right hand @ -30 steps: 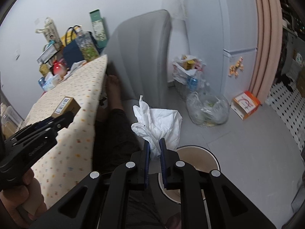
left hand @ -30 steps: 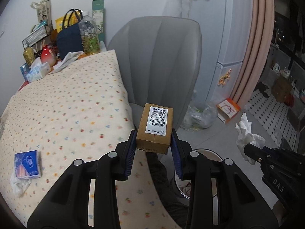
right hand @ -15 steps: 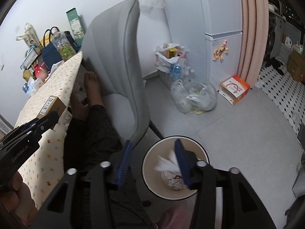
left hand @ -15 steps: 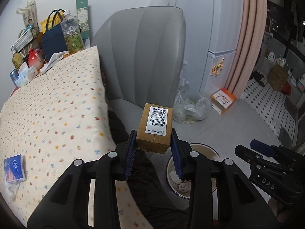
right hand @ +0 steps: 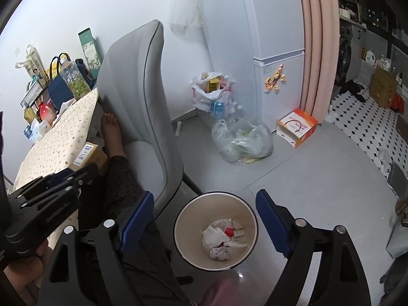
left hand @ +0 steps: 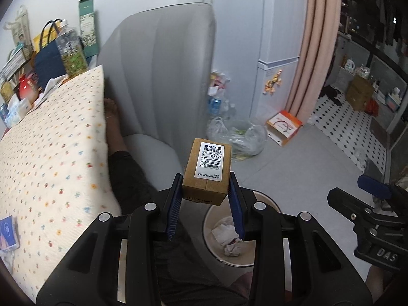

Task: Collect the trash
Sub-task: 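Open the left gripper over the bin to drop the brown box, then move both tools back over the remaining tissues on the table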

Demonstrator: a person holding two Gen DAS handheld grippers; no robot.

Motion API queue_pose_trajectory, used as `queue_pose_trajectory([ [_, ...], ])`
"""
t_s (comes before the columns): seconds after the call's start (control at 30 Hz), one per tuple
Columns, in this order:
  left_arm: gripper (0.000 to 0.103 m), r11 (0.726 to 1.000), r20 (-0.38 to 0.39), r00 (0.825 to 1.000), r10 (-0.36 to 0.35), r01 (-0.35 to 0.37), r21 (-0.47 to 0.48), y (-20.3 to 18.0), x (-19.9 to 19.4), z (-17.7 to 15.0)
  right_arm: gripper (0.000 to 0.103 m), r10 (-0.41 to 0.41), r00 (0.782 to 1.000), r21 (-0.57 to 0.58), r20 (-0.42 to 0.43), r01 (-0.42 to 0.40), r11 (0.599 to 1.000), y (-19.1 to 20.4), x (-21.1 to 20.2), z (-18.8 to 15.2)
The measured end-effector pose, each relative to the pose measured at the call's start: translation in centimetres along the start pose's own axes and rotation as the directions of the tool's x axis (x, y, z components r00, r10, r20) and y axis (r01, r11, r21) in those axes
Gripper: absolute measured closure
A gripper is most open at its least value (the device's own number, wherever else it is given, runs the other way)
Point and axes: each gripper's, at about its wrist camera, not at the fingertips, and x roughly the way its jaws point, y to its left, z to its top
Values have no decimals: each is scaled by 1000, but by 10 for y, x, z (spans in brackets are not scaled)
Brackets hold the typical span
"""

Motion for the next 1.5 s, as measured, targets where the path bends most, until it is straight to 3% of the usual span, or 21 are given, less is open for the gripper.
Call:
queue_pose_trajectory([
  [0.4,66,988,-36,992,-123,126,92,-60,10,8,16,-96,995,75,39,93,993,-41,-28,6],
  [0.47,54,984,-42,988,-151,154,87,-63,10,7,16,-101,994,80,42,98,992,-44,-30,6],
  [0.53,31,983,-28,986,-166,168,79,-61,7,7,16,-103,994,84,44,99,992,-45,-31,7],
  [0.73,12,987,20,988,-156,155,36,-41,-5,11,14,-99,994,80,52,95,992,-41,-35,8],
  [1.07,6,995,65,993,-102,103,-9,-5,-33,14,8,-66,994,33,85,63,997,-9,-51,15],
  [1.5,6,986,146,989,7,17,-165,87,-83,6,8,6,994,-79,105,3,997,64,-66,20],
])
